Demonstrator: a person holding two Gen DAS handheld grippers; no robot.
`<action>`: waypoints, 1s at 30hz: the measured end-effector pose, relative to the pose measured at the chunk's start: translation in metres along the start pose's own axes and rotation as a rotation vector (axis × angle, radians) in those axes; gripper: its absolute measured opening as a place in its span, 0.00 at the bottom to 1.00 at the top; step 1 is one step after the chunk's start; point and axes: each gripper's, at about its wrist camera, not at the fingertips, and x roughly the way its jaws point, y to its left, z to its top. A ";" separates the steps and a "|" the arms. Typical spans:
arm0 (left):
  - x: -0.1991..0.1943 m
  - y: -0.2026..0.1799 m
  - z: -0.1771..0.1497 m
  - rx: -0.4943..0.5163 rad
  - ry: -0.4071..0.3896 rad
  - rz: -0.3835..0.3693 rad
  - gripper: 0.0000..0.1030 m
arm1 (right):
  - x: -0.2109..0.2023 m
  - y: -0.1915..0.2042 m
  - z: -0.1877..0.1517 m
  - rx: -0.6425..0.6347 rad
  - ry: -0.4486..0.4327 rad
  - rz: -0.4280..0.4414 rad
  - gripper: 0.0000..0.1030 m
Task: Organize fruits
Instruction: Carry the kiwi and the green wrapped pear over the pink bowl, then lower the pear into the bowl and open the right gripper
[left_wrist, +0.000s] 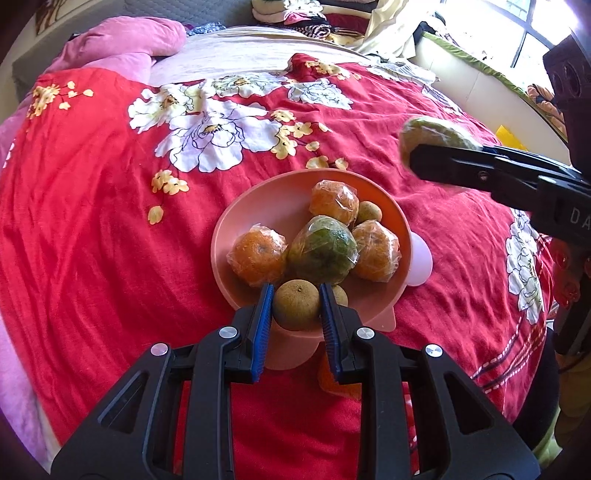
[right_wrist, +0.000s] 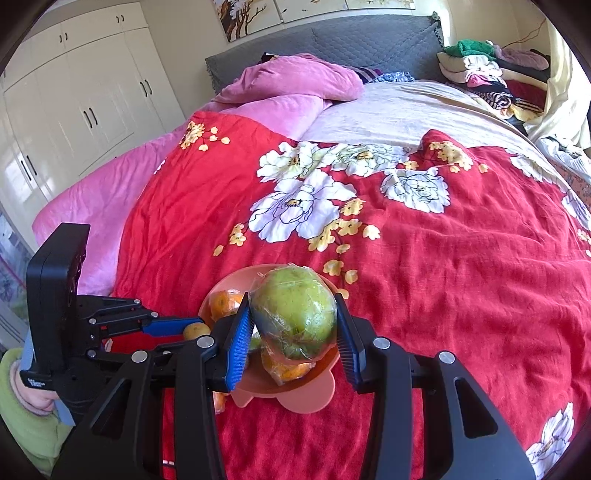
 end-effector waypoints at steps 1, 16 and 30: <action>0.001 0.000 0.000 -0.002 0.002 -0.001 0.18 | 0.002 0.001 0.001 -0.001 0.003 0.002 0.39; 0.011 0.007 0.001 -0.012 0.010 0.003 0.18 | 0.030 0.009 0.005 -0.019 0.041 0.018 0.39; 0.013 0.011 -0.001 -0.021 0.010 0.005 0.18 | 0.056 0.008 0.004 -0.015 0.074 0.013 0.39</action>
